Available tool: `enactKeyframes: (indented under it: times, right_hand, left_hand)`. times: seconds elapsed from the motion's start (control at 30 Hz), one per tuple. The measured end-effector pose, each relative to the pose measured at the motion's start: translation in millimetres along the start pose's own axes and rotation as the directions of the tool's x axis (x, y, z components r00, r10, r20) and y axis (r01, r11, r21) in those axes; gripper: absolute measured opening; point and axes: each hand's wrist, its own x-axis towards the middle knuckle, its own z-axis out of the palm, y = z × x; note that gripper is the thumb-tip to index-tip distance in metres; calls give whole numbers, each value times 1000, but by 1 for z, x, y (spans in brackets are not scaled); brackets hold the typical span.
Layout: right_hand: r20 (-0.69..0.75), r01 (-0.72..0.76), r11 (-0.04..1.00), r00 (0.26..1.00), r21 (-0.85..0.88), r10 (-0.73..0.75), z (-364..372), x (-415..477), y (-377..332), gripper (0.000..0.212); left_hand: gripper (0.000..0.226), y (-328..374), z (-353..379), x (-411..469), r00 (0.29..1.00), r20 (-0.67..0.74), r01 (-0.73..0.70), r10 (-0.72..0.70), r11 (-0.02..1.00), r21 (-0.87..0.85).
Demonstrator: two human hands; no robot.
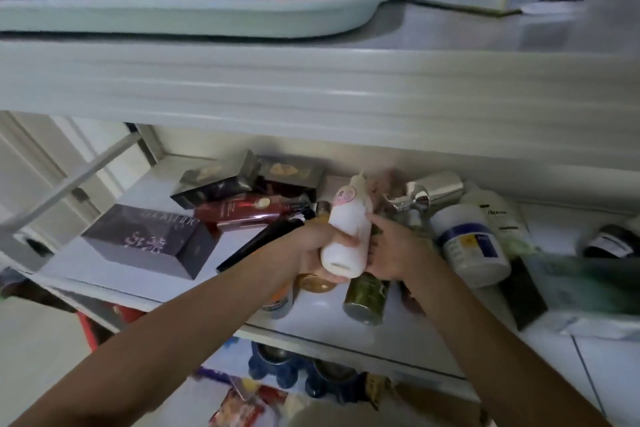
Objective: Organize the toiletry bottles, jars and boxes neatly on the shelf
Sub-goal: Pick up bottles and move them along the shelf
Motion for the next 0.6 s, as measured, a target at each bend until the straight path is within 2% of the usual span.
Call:
enactKeyframes:
  times: [0.1, 0.33, 0.43, 0.5, 0.6]
  right_hand:
    - [-33, -10, 999, 999, -34, 8, -9, -2, -3, 64]
    - [-48, 31, 996, 998, -80, -35, -19, -4, -3, 57]
    - [-79, 38, 995, 996, -97, -46, -23, -8, -6, 56]
    - [-122, 52, 994, 991, -99, -64, -28, -9, -7, 56]
    - [-152, 64, 991, 985, -115, -81, -36, -19, -11, 55]
  left_hand:
    - [44, -2, 3, 3, 997, 75, 35, -32, 999, -34]
    - [51, -6, 8, 7, 971, 222, 127, -91, 980, -153]
    - [54, -5, 15, 12, 966, 238, 139, -99, 978, -157]
    - [46, -4, 20, 15, 970, 225, 122, -89, 983, -135]
    - [23, 0, 32, 13, 963, 259, 98, -68, 989, -108]
